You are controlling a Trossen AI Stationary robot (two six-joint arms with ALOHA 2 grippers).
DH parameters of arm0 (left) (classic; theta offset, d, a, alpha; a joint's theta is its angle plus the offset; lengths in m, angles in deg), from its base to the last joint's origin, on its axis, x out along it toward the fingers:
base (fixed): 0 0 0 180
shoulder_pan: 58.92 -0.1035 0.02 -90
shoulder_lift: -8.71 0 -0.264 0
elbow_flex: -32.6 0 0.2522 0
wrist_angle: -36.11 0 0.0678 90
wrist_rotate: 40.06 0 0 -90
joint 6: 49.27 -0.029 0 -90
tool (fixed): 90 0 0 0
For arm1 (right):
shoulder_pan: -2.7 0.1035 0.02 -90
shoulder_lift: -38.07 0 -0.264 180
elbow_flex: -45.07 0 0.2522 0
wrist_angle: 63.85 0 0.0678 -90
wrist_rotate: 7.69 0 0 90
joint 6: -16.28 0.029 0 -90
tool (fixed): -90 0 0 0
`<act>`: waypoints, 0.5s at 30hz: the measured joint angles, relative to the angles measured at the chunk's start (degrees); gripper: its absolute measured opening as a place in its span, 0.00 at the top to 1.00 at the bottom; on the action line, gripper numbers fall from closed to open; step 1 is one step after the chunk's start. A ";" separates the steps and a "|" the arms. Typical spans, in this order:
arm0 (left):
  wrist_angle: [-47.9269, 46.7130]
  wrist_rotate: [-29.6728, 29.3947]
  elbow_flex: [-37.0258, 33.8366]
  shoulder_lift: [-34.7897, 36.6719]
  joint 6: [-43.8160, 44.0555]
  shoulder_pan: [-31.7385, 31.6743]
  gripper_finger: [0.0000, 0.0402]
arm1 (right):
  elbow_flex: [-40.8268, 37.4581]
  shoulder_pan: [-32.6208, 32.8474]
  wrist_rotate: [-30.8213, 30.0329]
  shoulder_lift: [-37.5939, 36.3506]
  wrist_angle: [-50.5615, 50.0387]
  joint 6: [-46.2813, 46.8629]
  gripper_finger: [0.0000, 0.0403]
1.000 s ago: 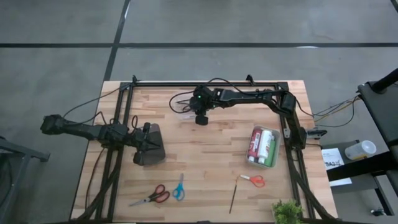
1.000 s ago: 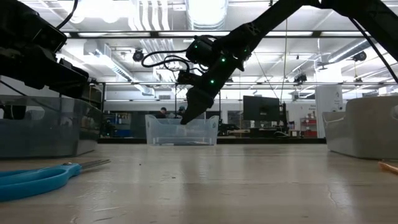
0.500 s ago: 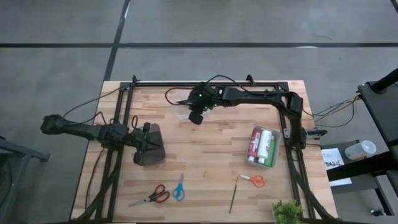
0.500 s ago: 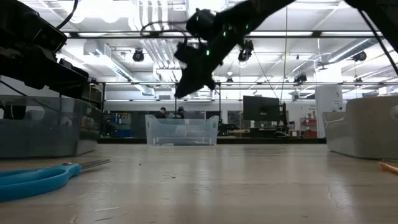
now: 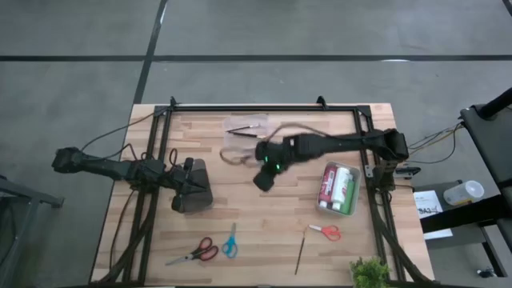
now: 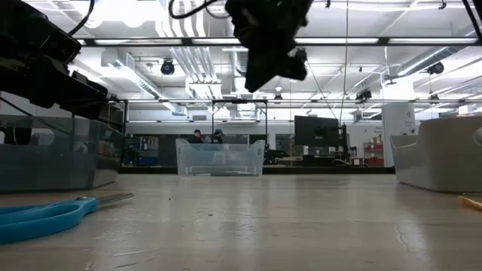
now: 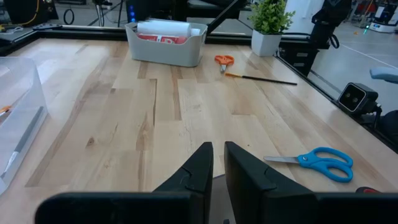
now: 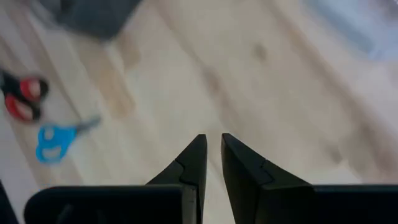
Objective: Pick & Place Paint Supplies
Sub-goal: Put the gold paint brush into the transparent bin
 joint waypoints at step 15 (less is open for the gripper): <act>0.02 0.00 0.00 -0.02 0.00 -0.02 0.87 | -0.17 18.86 -13.91 0.90 -11.88 31.29 0.89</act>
